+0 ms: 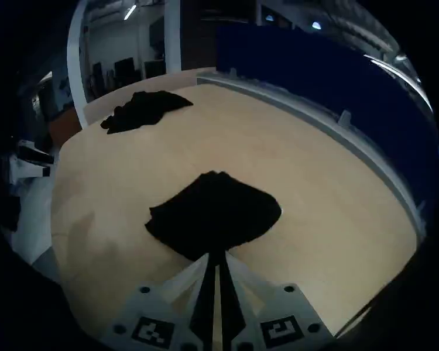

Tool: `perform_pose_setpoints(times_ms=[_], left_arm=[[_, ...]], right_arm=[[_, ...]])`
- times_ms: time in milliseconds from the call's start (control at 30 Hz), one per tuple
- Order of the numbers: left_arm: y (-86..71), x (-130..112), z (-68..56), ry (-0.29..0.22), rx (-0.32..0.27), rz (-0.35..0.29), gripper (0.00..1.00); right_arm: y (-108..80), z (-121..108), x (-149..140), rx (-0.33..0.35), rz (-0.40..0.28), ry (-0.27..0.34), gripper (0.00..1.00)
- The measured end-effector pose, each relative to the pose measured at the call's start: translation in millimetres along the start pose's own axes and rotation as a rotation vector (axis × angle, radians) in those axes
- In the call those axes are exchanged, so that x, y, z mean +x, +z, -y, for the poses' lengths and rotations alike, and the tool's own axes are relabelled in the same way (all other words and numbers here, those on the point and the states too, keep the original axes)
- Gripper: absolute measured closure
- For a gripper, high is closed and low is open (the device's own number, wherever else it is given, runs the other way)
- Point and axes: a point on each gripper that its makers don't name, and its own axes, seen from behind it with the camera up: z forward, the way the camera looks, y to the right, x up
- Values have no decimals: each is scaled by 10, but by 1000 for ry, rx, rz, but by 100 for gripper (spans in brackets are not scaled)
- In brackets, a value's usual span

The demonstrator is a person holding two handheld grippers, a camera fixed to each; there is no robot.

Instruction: Fold towel

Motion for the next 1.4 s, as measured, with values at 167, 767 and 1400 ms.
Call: perform_pose_setpoints(times_ms=[167,767,1400], left_arm=[[4,124,-63,12,-14,-21,15],[-37,392,-296,41,-62,-69,15],[-84,428,-385,53,-70,-72,15]], right_arm=[[-218,-93,396,-8,-60,-28,96],[-924,-573,973,-74,-142,-52,96],[-1474,-1446,685,-178,-123,-6,96]])
